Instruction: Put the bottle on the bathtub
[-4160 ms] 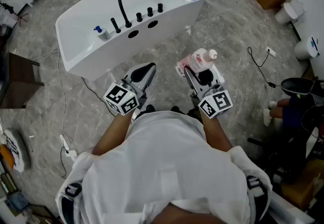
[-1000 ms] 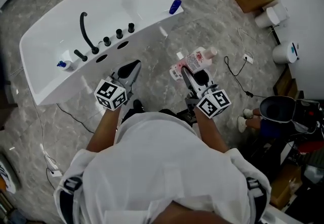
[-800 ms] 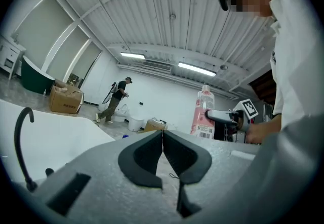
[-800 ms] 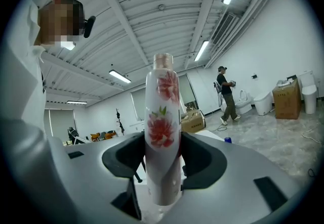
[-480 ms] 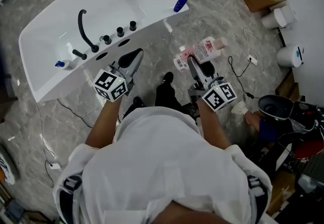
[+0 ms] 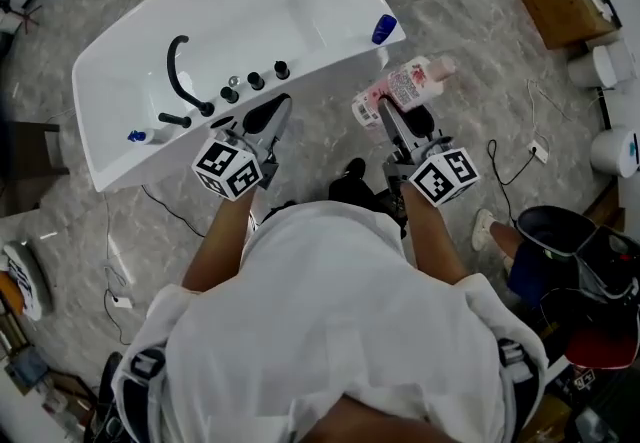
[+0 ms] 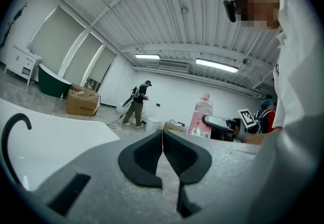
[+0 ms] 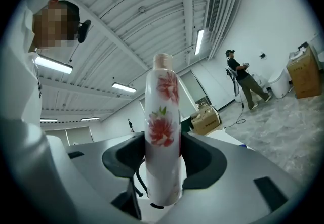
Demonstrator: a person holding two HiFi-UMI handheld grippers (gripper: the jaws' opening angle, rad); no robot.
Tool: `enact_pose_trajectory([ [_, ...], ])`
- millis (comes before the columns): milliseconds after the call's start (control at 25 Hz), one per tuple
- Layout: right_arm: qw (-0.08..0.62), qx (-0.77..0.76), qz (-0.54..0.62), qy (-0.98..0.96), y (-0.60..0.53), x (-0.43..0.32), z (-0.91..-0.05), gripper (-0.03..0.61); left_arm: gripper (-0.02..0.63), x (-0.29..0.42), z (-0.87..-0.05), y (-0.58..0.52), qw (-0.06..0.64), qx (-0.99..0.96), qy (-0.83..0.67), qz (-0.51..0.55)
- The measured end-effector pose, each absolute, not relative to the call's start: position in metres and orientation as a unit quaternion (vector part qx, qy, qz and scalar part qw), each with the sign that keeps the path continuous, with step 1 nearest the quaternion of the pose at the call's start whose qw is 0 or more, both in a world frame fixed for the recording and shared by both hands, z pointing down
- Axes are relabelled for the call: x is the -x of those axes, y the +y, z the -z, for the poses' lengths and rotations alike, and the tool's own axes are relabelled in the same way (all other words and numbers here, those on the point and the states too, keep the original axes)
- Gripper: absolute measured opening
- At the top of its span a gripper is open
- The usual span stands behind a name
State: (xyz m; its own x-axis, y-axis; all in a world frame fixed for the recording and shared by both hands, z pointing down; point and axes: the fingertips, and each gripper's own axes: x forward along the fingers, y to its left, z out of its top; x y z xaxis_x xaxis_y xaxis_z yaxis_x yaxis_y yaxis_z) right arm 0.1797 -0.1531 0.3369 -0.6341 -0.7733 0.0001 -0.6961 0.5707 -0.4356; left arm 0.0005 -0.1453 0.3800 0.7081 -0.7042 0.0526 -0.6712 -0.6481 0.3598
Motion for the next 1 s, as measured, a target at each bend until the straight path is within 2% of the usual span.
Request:
enact_pose_trajectory([
  [200, 0.108, 0.387, 0.211, 0.891, -0.202, -0.216, -0.353, 0.207, 0.018, -0.035, -0.383, -0.186, 0.201, -0.886, -0.416, 0.046],
  [400, 0.108, 0.361, 0.228, 0.898, -0.251, -0.233, -0.378, 0.206, 0.018, -0.060, -0.391, -0.227, 0.192, -0.876, -0.442, 0.019],
  [680, 0.091, 0.319, 0.252, 0.909, -0.275, -0.209, -0.423, 0.207, 0.018, -0.066, -0.421, -0.252, 0.183, -0.863, -0.471, -0.001],
  [1000, 0.069, 0.342, 0.237, 0.907, -0.295, -0.162, -0.480, 0.206, 0.018, -0.028, -0.501, -0.274, 0.180, -0.857, -0.483, -0.026],
])
